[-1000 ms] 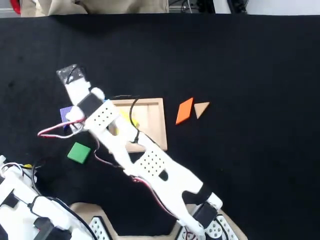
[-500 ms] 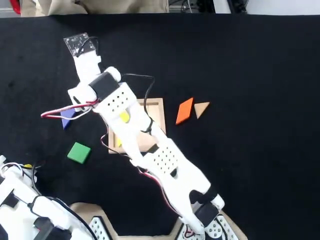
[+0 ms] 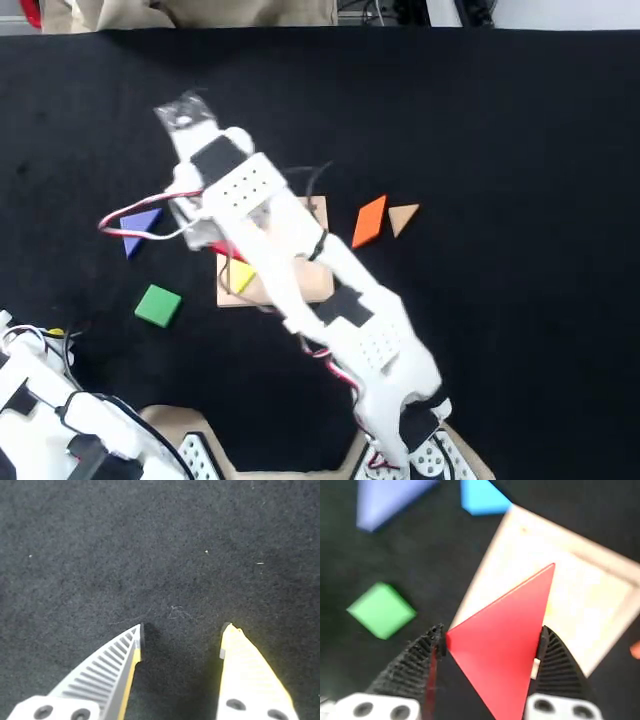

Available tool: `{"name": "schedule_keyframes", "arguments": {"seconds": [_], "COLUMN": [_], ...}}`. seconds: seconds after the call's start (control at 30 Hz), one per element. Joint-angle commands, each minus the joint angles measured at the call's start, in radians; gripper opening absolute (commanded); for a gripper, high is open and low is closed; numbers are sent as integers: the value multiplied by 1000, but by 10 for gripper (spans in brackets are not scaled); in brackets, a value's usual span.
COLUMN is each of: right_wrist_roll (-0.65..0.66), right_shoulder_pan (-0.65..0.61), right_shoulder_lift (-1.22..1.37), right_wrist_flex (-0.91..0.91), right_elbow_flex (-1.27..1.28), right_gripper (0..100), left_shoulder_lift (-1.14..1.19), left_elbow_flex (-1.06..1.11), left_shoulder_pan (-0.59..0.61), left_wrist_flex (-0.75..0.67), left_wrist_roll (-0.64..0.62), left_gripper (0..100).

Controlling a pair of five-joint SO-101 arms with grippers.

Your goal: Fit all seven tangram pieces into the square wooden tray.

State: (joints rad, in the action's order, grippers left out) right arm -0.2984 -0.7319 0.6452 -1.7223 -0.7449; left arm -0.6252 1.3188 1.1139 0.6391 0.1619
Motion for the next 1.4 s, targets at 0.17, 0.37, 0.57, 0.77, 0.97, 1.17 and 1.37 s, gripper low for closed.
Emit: {"name": "schedule_keyframes", "arguments": {"seconds": [0.17, 0.37, 0.57, 0.77, 0.97, 1.17, 1.37], "right_wrist_roll": [8, 5, -60, -187, -354, -425, -430], "right_shoulder_pan": [143, 140, 140, 135, 141, 176, 236], "right_shoulder_lift": [-203, -343, -446, -503, -512, -504, -504], "right_wrist_flex": [181, 344, 546, 640, 660, 713, 753], "right_elbow_flex": [383, 670, 911, 1000, 1009, 1015, 1047], "right_gripper": [161, 161, 161, 160, 157, 157, 157], "left_shoulder_lift": [-18, -18, -18, -18, -18, -18, -18], "left_elbow_flex": [1, 1, 1, 1, 1, 1, -1], "left_shoulder_pan": [-30, -30, -31, -31, -31, -31, -47], "left_wrist_flex": [-17, -17, -17, -17, -17, -17, -17], "left_wrist_roll": [6, 6, 5, 5, 5, 5, 6], "left_gripper": [252, 252, 252, 252, 252, 252, 252]}}
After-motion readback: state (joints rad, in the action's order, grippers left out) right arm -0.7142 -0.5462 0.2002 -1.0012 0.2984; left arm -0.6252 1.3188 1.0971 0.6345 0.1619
